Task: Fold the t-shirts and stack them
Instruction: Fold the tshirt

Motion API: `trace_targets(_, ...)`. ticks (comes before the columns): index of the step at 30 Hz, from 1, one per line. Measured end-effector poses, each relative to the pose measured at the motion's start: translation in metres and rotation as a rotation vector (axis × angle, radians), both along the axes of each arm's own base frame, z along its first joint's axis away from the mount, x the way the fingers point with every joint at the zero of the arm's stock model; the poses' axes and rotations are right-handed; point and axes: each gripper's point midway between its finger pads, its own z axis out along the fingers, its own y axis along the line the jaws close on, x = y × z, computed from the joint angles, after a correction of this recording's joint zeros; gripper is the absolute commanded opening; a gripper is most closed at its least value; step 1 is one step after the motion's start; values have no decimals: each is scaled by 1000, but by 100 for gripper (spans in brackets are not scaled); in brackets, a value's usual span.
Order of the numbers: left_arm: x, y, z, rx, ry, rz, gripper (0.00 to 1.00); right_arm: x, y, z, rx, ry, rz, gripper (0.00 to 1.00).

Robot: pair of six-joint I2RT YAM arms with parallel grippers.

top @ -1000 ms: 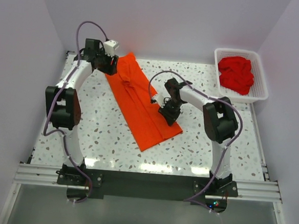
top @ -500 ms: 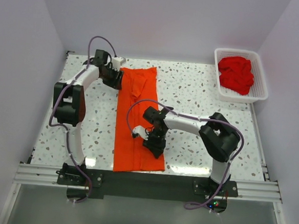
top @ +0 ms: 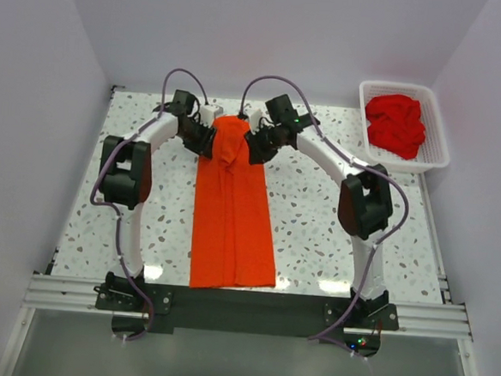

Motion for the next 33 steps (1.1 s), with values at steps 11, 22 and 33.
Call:
trace_targets(11, 11, 2, 9, 16, -36, 11, 41, 80, 23, -96, -84, -24, -198, 8)
trace_targets(22, 27, -1, -14, 16, 17, 2, 33, 107, 13, -95, -57, -34, -380, 0)
trace_targets(33, 67, -17, -13, -66, -25, 33, 35, 150, -12, -94, -11, -49, -519, 0)
